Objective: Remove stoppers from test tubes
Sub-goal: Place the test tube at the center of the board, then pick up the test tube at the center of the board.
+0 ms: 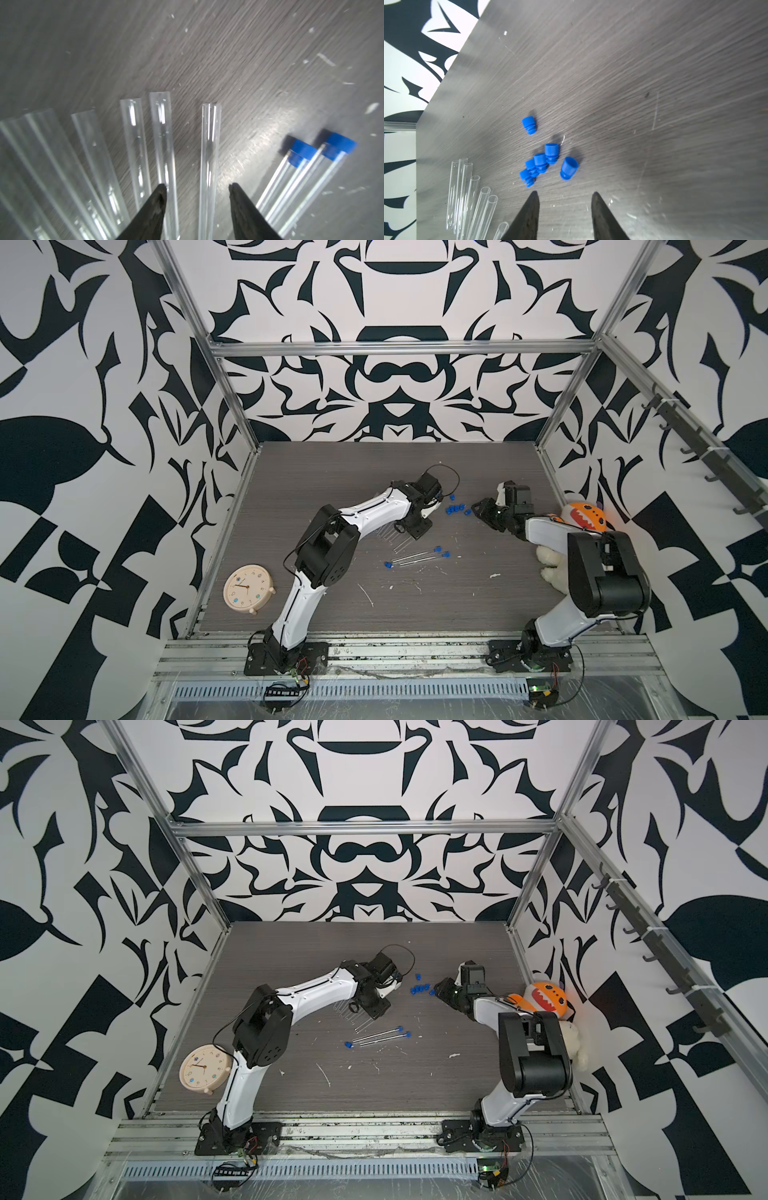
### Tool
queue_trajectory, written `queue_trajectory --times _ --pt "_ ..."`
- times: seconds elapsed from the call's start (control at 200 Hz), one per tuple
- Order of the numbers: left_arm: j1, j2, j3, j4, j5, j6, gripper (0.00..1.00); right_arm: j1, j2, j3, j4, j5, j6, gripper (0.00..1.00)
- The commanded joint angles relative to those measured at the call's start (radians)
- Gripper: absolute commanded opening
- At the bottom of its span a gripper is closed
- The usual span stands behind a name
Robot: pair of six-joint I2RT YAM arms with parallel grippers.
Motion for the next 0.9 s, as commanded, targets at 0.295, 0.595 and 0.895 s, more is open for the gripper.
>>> queue_trajectory --times 0.295,0.595,0.895 --pt "-0.060 -0.177 -0.184 0.064 0.088 0.058 0.52 0.036 -0.272 -0.148 -0.108 -0.055 -0.111 0.51" --pt "-0.089 -0.088 -0.140 0.057 0.091 0.068 0.49 0.044 -0.332 -0.266 0.023 -0.140 -0.074 0.56" --pt "-0.088 -0.028 -0.127 0.047 0.075 0.084 0.45 0.043 -0.365 -0.298 0.051 -0.165 -0.074 0.57"
